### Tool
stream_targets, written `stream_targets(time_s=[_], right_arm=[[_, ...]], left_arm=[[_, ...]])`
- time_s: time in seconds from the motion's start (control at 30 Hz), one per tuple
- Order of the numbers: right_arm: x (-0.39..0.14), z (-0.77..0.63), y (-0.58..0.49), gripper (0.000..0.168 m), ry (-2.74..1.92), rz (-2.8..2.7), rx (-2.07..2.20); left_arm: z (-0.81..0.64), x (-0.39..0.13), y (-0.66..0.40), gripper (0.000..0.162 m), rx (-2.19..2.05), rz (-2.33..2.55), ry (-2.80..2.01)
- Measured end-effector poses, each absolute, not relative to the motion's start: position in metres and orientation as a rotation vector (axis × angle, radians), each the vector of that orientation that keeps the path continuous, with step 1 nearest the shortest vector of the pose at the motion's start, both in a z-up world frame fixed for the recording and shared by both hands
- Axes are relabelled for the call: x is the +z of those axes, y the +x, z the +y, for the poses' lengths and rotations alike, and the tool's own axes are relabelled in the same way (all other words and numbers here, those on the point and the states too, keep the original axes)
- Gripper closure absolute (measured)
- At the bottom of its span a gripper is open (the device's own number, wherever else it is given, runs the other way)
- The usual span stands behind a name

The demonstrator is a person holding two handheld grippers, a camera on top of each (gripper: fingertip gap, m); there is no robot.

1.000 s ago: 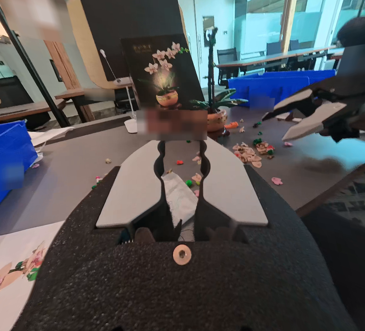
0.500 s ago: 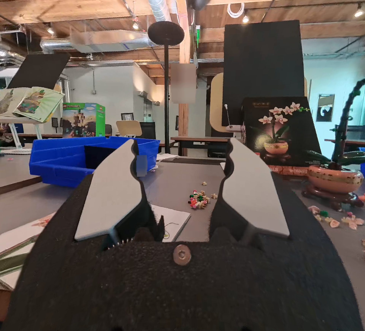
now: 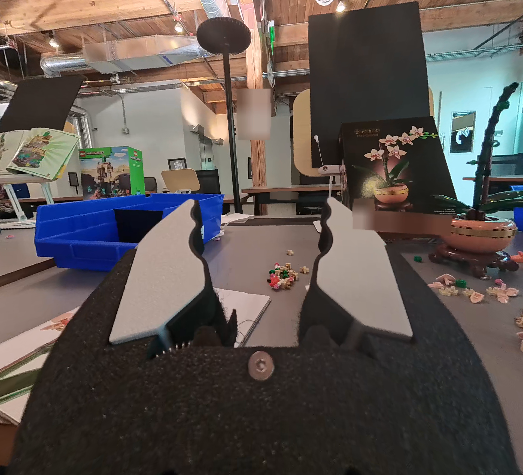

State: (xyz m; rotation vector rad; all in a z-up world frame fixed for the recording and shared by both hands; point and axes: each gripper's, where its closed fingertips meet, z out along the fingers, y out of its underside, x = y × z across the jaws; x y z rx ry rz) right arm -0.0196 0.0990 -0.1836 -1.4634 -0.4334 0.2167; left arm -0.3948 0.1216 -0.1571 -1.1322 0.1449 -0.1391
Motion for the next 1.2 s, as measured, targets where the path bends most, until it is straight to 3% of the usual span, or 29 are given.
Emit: stream_targets(time_s=[0.13,0.3,0.4,0.57,0.7,0.87,0.97,1.03,1.2], right_arm=[[-0.183,0.087,-0.032,0.124,-1.459,-0.525,0.249],[-0.200,0.003,-0.113,0.129,-1.593,-0.970,0.609],[-0.255,-0.041,-0.163,0.131,-1.812,-1.276,0.661],[-0.366,-0.043,-0.167,0.132,-2.142,-1.348,0.265],[-0.419,-0.031,-0.162,0.126,-2.260,-1.439,0.105],[-0.452,-0.016,-0.162,0.133,-2.247,-1.647,-0.117],[-0.462,-0.014,-0.161,0.137,-2.194,-1.821,-0.264],[-0.463,-0.012,-0.162,0.158,-2.137,-1.867,-0.305],[-0.411,-0.032,-0.179,0.160,-2.100,-1.636,0.049]], left_arm=[[0.121,-0.149,-0.386,0.096,-0.118,0.189,-1.104],[0.103,-0.137,-0.367,0.110,-0.090,0.324,-1.049],[0.091,-0.125,-0.375,0.117,-0.231,0.245,-1.018],[0.091,-0.120,-0.385,0.119,-0.352,0.159,-1.013],[0.085,-0.114,-0.388,0.122,-0.356,0.154,-1.002],[0.097,-0.132,-0.378,0.123,-0.369,0.187,-1.088],[0.097,-0.131,-0.377,0.123,-0.344,0.209,-1.082],[0.099,-0.134,-0.377,0.123,-0.354,0.209,-1.096],[0.105,-0.140,-0.380,0.123,-0.402,0.181,-1.135]])
